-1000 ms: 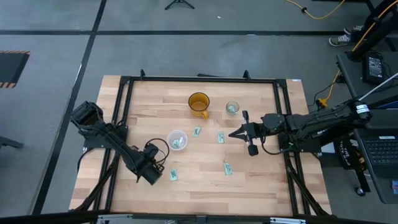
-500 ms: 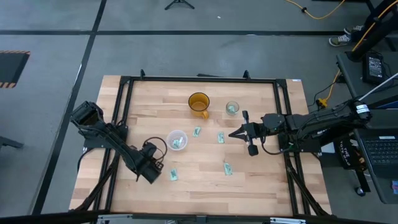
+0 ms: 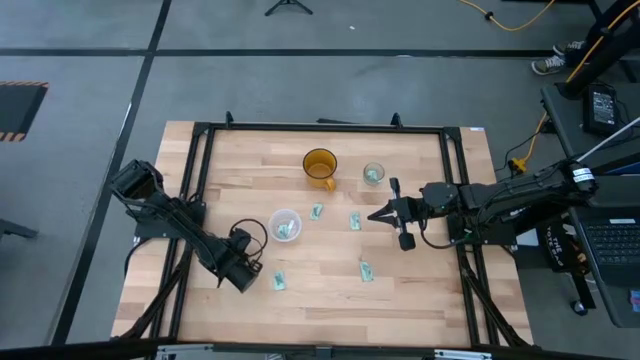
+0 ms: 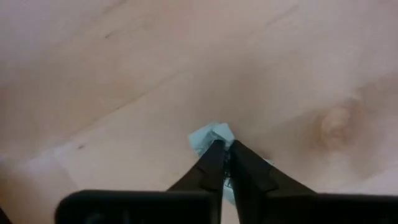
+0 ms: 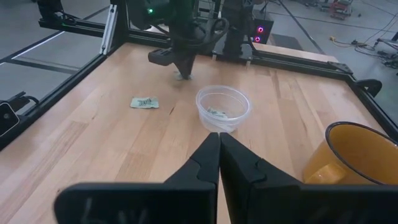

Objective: Pick and place Stevia / Truvia into bins
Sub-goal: Put the stevia packet into the transparent container

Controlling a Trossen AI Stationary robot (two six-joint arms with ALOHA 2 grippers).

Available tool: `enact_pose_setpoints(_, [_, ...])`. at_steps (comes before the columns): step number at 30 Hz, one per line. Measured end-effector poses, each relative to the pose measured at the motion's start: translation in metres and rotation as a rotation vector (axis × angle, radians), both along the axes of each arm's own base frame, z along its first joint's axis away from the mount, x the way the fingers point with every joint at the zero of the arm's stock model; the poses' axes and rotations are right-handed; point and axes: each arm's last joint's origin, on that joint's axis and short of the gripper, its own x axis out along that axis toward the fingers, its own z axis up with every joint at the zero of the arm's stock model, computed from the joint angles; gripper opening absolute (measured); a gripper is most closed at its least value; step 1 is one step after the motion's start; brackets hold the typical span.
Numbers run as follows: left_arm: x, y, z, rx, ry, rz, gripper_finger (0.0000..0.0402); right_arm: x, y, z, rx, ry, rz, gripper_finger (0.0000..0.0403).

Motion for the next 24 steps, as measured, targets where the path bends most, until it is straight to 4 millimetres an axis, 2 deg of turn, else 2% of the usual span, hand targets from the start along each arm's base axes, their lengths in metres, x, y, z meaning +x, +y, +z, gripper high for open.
enact_pose_setpoints(4, [0.003,-0.003,0.006,-0.026,-0.017,-0.018,0.0006,0.000,0.000,0.000,0.000,0.000,0.000,0.0016])
enact_pose_setpoints(8, [0.002,-0.002,0.012,-0.023,-0.030,-0.111,0.0005,0.000,0.000,0.000,0.000,0.001,0.000,0.0016])
enact_pose_setpoints(11, [0.000,0.001,0.024,-0.003,-0.082,-0.168,0.0004,0.000,0.000,0.000,0.000,0.001,0.000,0.0016])
enact_pose_setpoints(24, [-0.006,0.018,0.069,0.216,-0.330,-0.405,0.0003,0.000,0.000,0.000,0.000,0.001,0.000,0.0016])
